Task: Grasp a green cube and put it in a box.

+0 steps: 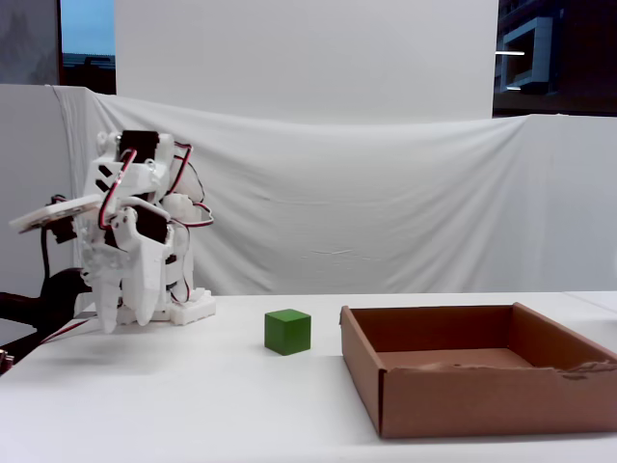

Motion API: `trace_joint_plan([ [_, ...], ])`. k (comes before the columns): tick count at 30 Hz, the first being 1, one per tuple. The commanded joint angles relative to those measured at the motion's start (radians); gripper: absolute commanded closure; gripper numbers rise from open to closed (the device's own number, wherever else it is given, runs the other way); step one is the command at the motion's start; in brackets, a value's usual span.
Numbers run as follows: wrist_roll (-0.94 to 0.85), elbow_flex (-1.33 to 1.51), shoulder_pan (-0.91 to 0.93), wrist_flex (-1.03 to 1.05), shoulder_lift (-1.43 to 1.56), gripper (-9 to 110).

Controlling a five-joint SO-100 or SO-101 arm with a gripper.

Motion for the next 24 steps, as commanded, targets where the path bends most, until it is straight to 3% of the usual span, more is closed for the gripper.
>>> trace_joint_plan([
  [1,0.003,-0.006,-0.002,-0.003,0.003,80],
  [24,0.003,-0.006,0.0,-0.005,0.003,80],
])
